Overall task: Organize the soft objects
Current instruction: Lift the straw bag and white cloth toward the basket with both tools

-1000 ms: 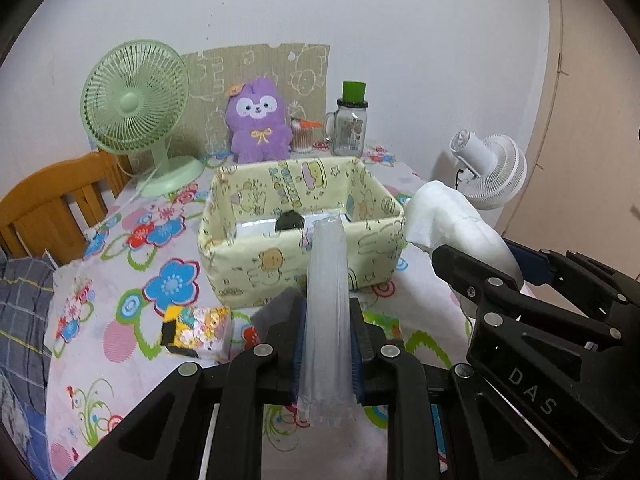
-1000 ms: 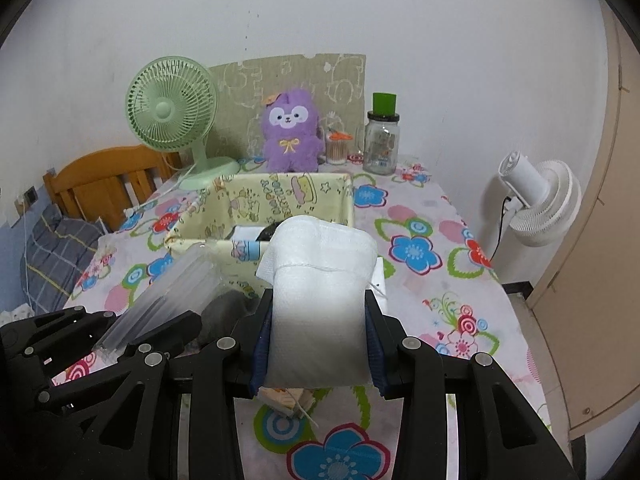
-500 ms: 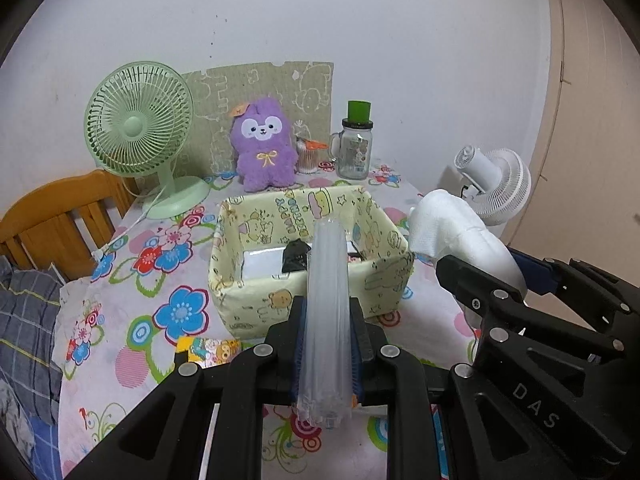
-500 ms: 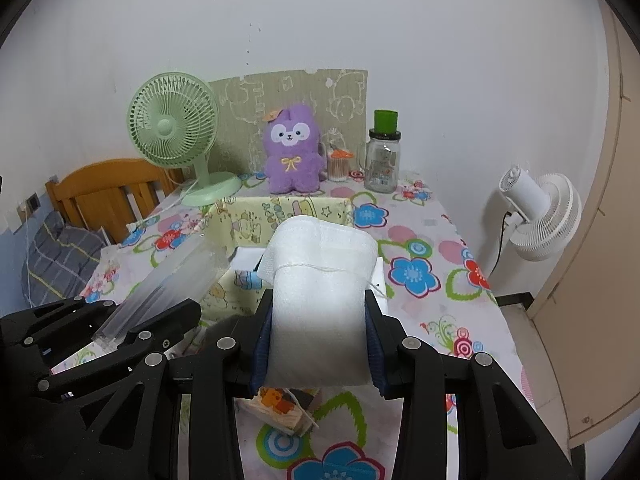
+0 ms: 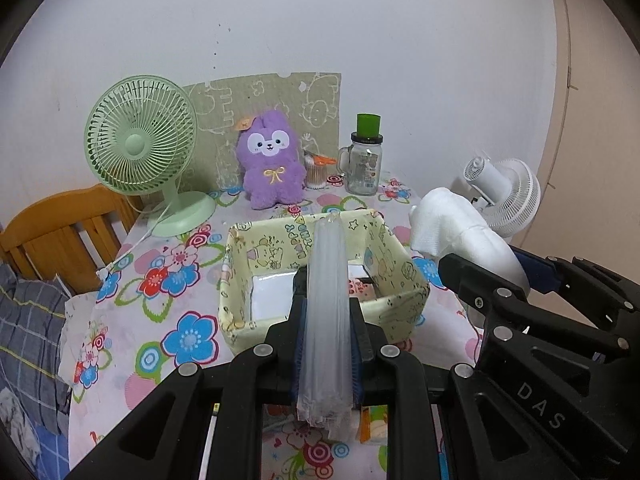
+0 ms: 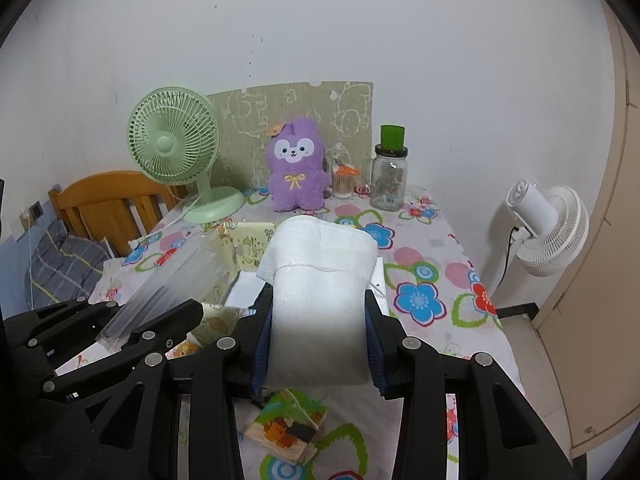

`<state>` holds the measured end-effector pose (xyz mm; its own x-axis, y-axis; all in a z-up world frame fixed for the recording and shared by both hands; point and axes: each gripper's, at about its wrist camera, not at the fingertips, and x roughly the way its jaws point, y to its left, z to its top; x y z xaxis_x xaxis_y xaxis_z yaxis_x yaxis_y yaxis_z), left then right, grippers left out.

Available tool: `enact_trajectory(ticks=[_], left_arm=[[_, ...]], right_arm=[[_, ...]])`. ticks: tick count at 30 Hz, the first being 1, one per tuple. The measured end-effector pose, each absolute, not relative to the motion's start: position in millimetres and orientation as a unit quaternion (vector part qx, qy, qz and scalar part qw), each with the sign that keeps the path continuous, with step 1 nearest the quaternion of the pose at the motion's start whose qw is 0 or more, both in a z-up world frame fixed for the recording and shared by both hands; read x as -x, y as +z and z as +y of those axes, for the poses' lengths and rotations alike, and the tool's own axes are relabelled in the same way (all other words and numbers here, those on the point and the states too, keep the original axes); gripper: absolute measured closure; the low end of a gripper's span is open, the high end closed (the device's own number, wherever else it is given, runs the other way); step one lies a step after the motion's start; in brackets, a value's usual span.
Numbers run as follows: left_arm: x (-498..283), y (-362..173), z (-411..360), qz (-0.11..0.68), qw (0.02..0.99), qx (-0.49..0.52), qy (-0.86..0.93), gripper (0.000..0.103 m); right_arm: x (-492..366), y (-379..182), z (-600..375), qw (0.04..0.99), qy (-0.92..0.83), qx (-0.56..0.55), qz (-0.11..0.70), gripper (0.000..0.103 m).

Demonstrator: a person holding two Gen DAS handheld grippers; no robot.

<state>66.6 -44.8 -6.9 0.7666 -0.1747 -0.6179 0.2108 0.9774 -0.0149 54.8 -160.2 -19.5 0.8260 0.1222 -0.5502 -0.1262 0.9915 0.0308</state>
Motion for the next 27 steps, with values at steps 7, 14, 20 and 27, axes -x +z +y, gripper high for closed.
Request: enact_trajectory(ticks=[7,14,20,27], left_arm=[[-81.1,-8.3,-41.7,0.33,0.938,-0.029,-0.1,0.086],[-97.7,-10.3,-38.9,0.331,0.938,-0.032,-0.099,0.086],[-115.6,-13.3,-36.5,0.333,0.937,-0.033,-0.095,0.086],[-137.2,-22.5,-33.6,0.347,0.933,-0.03,-0.091,0.086]], right_arm=[[-69.6,-17.4,-158.9,0.954,0.065,0.0,0.291,0.059],[-86.5,-17.7,-156.5,0.953,0.066,-0.003,0.296,0.059],[-101.6,-18.9,-153.7,0.952,0.066,-0.002,0.299,0.059],[-123.6,-22.3,-151.4,0.95,0.067,-0.003,0.306,0.059]])
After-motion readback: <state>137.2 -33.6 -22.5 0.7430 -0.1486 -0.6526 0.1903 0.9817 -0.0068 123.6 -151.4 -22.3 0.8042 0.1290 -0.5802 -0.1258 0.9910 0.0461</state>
